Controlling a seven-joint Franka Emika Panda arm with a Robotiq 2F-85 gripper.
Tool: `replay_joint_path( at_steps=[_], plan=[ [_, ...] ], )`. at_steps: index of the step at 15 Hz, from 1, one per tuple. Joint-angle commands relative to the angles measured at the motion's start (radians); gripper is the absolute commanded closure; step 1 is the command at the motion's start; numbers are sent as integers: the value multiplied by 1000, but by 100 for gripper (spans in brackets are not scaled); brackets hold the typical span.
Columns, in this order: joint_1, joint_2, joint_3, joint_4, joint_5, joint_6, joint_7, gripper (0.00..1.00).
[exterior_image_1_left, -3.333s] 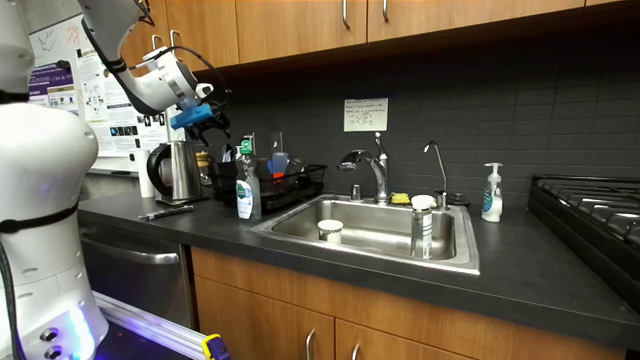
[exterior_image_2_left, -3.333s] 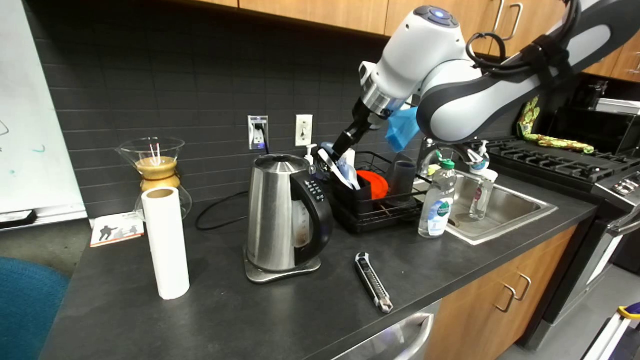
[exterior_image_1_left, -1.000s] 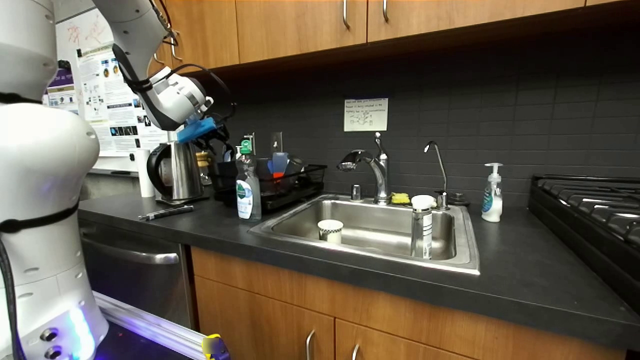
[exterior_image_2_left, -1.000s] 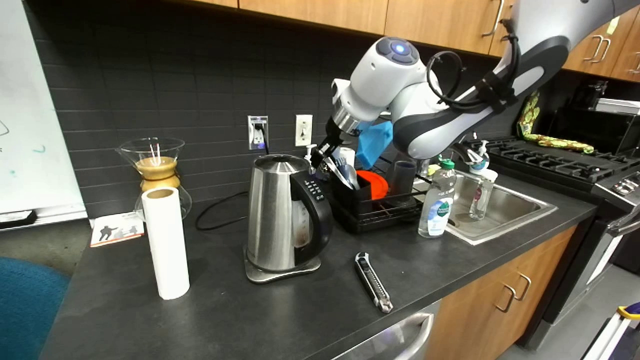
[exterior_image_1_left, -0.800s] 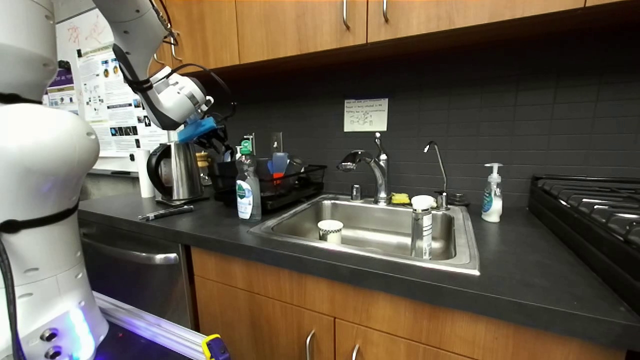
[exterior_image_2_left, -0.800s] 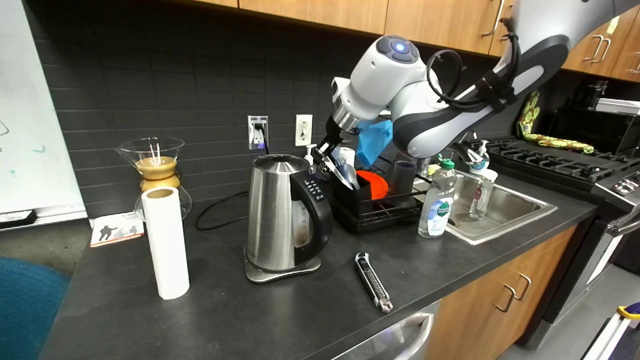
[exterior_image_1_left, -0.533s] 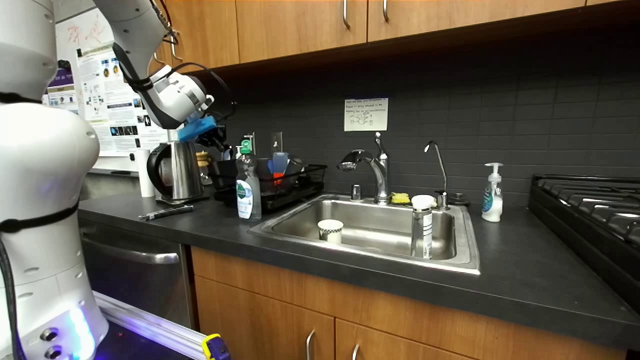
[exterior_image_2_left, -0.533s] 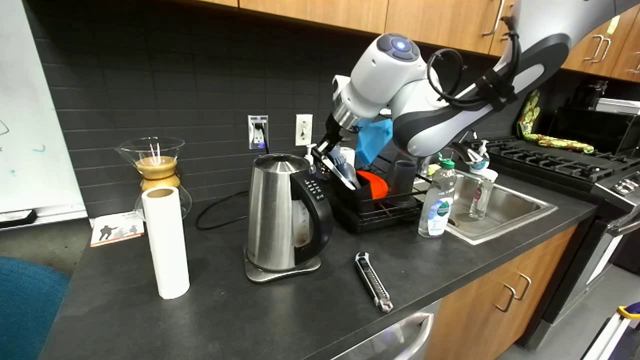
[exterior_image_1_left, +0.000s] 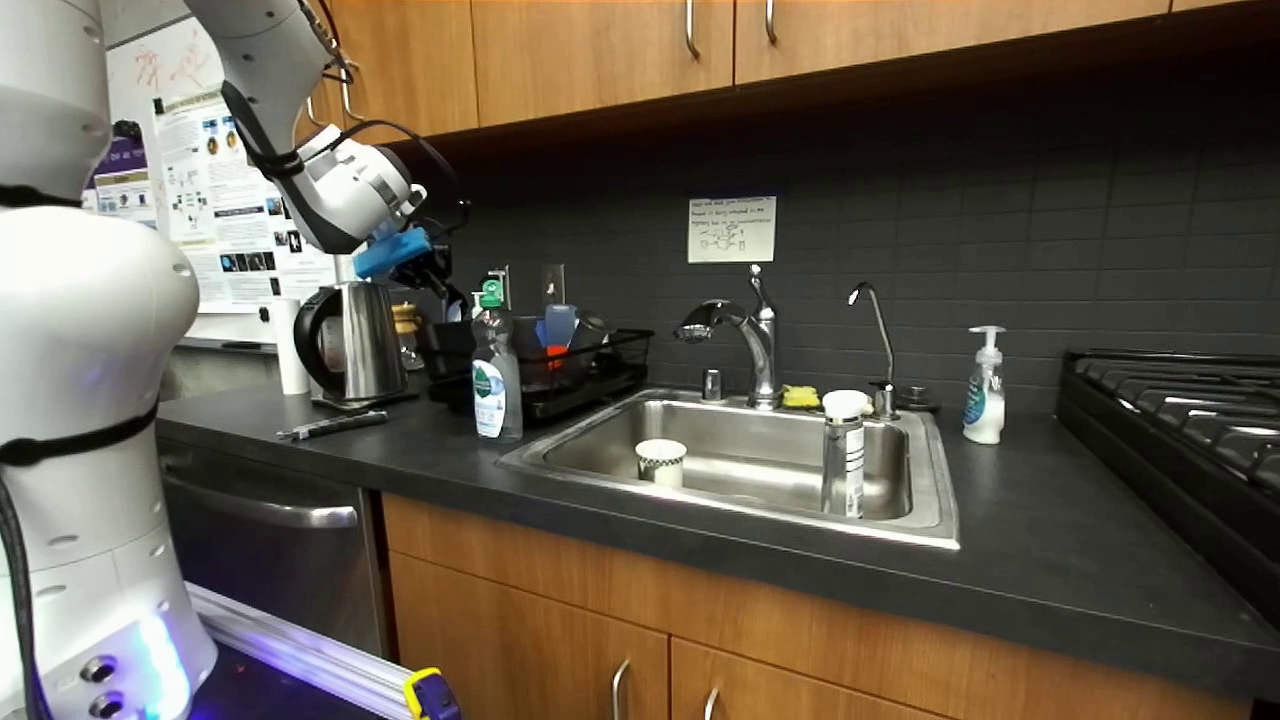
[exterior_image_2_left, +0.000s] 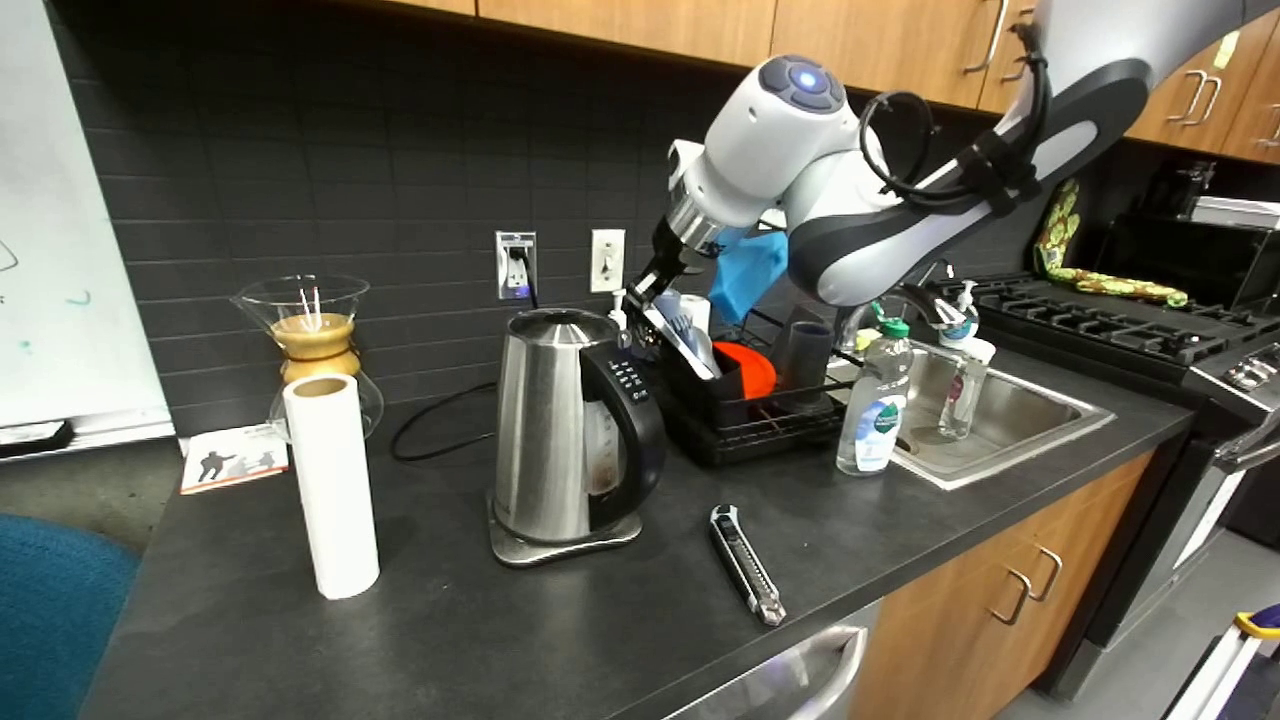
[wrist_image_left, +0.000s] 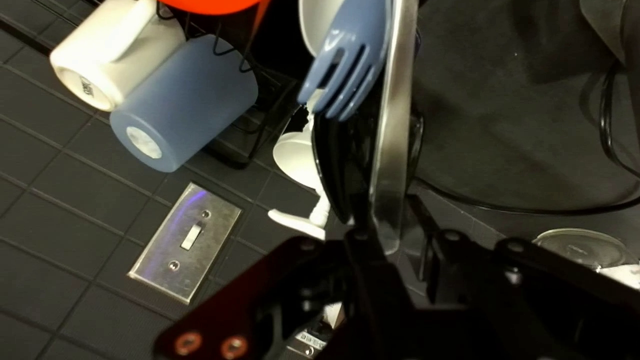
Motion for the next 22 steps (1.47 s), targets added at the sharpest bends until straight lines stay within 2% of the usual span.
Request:
replay_joint_path(
  at_steps=[1,16,22],
  plan=[
    [-1,-61,-4,-31,-25,17,20,95],
    [-2,-206,-4,-84,4,115,-2,95],
    [19,-224,-5,-85,106,133,-54,95]
  ],
)
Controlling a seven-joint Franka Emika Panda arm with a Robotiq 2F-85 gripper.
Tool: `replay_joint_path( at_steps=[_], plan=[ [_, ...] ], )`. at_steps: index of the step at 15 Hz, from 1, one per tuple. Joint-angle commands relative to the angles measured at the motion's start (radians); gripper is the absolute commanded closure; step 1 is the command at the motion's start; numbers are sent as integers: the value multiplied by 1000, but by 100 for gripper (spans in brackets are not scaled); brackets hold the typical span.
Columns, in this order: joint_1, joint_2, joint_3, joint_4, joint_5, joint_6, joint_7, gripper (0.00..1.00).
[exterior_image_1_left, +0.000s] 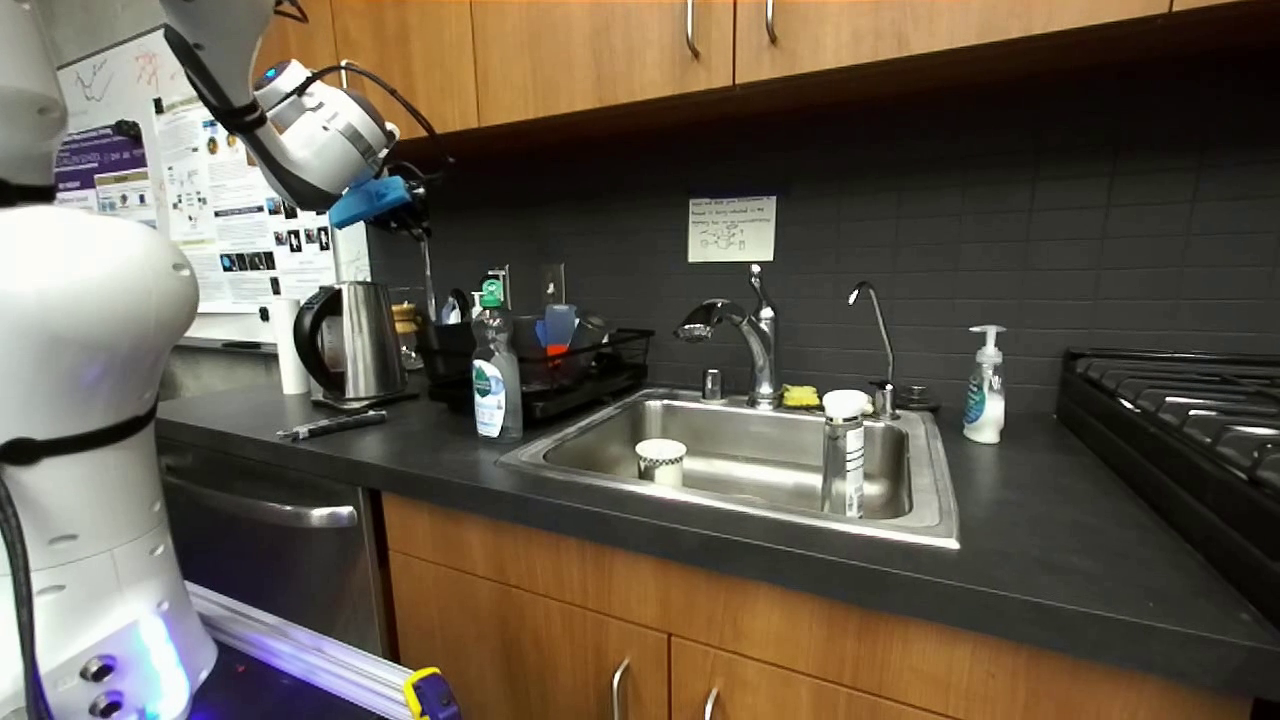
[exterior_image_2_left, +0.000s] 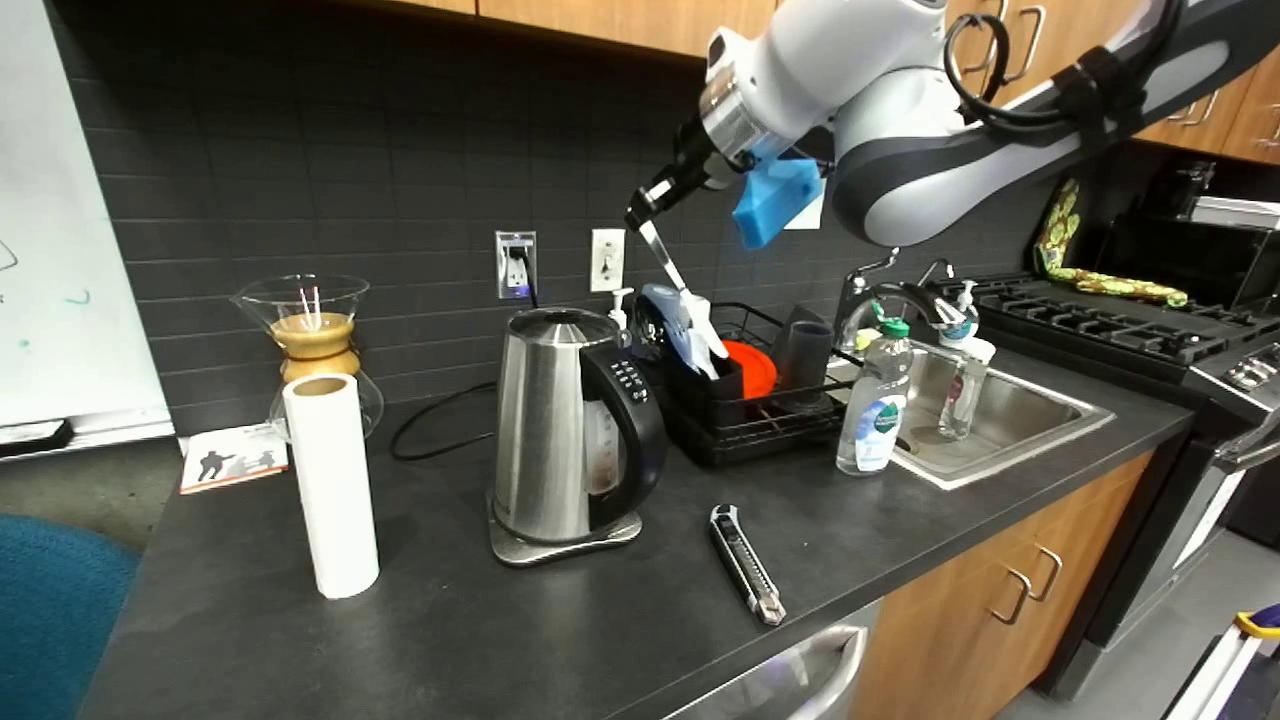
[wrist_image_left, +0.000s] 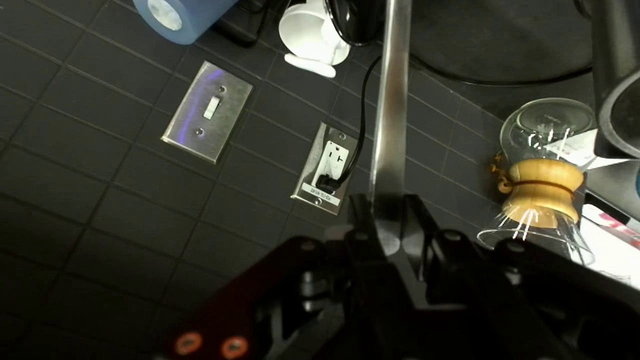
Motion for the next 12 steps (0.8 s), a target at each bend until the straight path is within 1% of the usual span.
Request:
replay_joint_path(
  at_steps=[1,8,12],
  plan=[
    [24,-33,-6,-26,103,9,-69,95],
    [84,-64,-10,-47,375,-72,-243,95],
    [100,-77,-16,-73,501,-117,-308,95]
  ],
)
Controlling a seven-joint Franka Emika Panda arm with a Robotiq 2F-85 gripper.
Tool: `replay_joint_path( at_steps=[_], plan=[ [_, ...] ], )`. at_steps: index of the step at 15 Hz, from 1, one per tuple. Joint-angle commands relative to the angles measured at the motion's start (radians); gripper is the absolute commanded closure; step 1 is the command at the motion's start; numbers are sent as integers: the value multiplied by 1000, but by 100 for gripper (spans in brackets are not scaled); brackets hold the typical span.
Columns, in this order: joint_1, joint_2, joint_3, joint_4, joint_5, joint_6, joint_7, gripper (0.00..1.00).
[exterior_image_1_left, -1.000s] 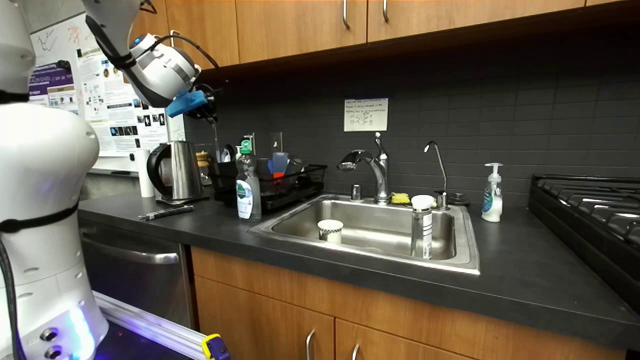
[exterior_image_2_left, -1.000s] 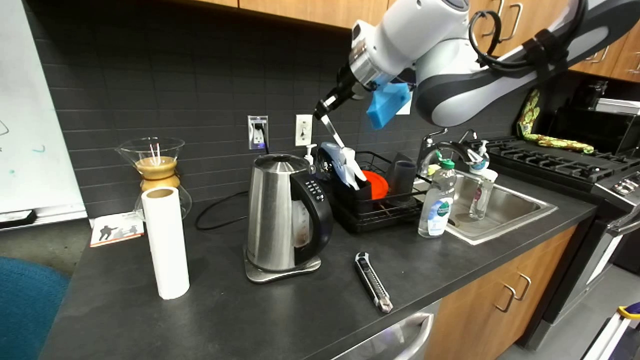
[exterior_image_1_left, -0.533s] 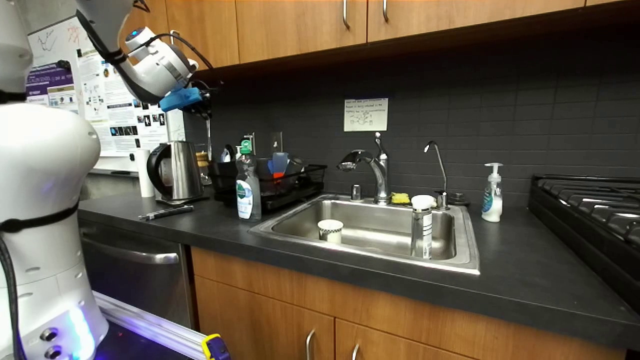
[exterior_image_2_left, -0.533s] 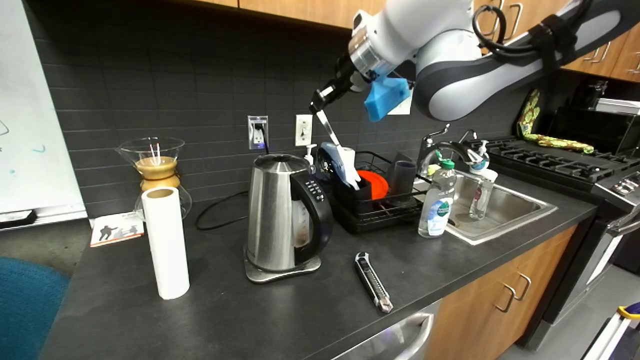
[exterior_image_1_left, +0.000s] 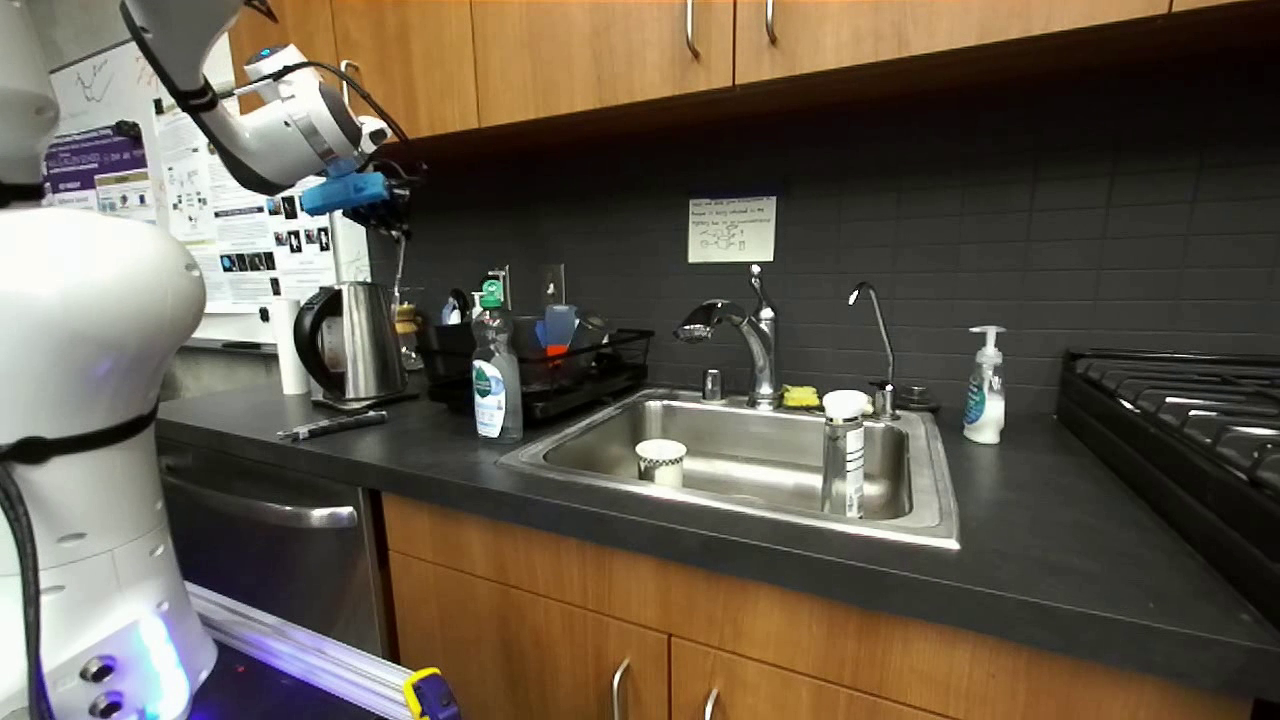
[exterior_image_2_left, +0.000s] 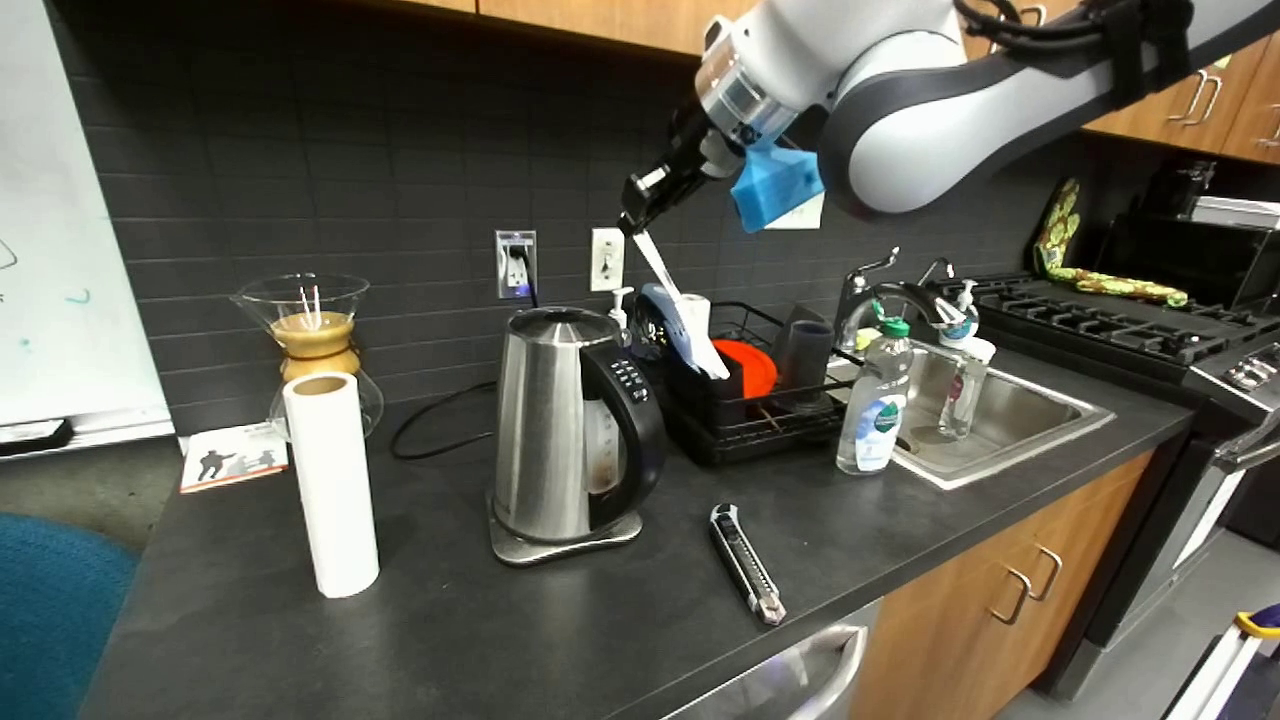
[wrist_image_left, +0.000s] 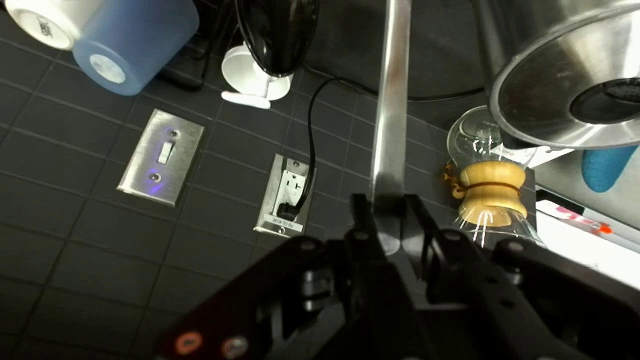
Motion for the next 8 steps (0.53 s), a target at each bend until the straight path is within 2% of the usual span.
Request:
replay_joint_path(
  at_steps=[1,5,8],
  plan=[
    [23,-39,-15,-47,100,-41,-64,95],
    [29,-41,-7,-95,168,-77,-80,95],
    [28,-49,4,-125,173,-132,-64,95]
  ],
)
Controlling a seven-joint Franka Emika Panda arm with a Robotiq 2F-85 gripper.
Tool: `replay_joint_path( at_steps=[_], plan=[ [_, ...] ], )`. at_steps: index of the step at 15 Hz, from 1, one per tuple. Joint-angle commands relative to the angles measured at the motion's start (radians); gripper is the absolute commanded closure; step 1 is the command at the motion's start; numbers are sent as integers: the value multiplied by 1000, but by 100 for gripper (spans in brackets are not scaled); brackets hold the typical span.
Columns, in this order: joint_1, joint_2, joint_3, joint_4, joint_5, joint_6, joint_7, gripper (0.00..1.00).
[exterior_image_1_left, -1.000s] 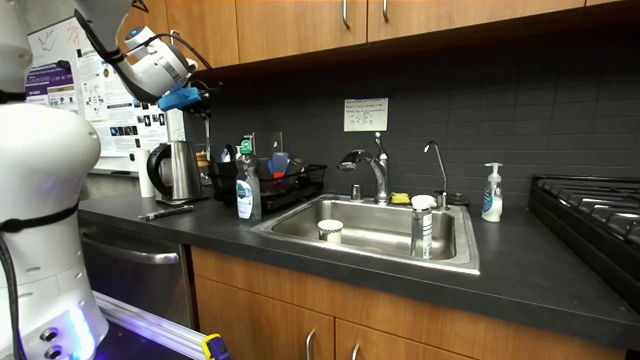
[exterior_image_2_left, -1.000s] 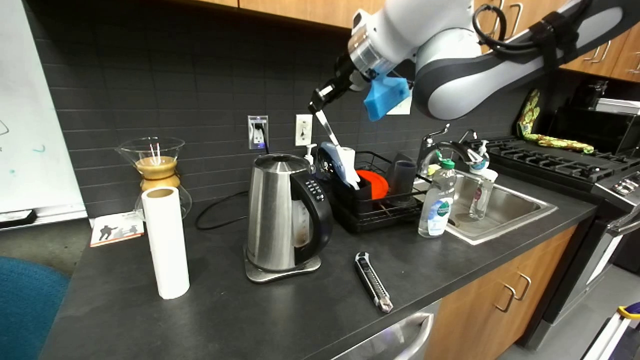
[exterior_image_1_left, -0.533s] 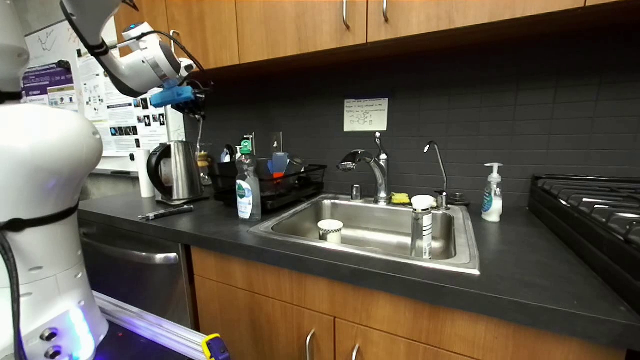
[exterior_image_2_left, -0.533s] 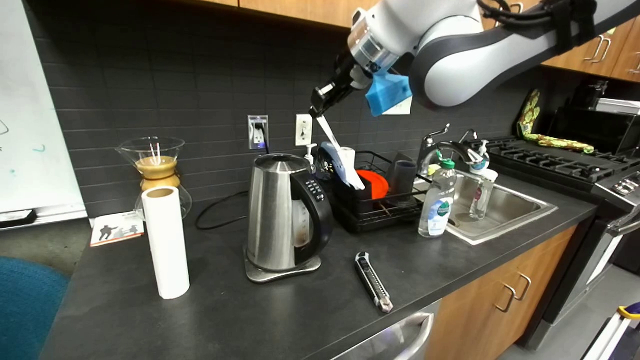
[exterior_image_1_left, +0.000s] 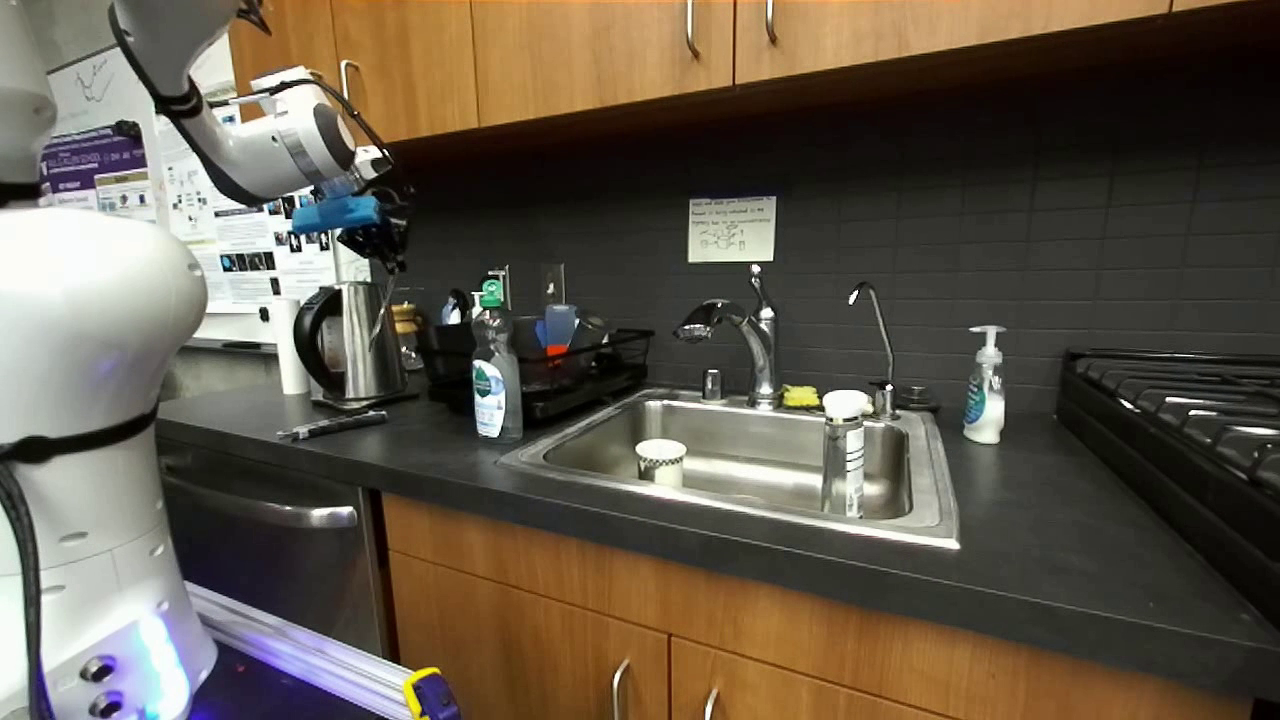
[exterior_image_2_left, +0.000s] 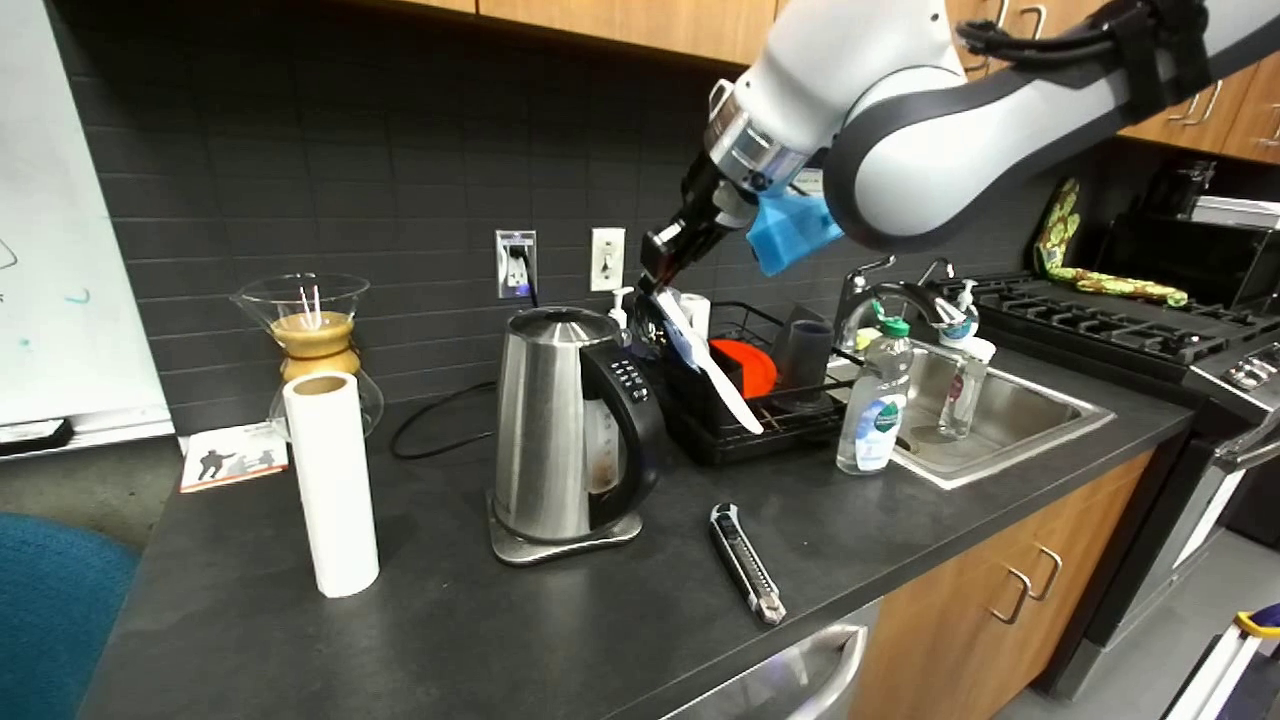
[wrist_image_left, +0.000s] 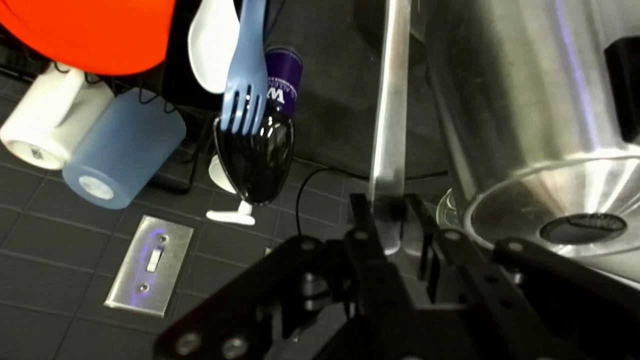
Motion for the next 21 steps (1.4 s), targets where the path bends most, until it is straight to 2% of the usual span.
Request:
replay_joint_path(
  at_steps=[1,8,14,21],
  plan=[
    [-26,-41,40,-46,49,-76,-31,95],
    [-33,-51,72,-93,102,-159,-24,95],
    [-31,-34,74,-141,138,-160,-36,95],
    [-34,10,92,-144,153,-157,28,95]
  ],
)
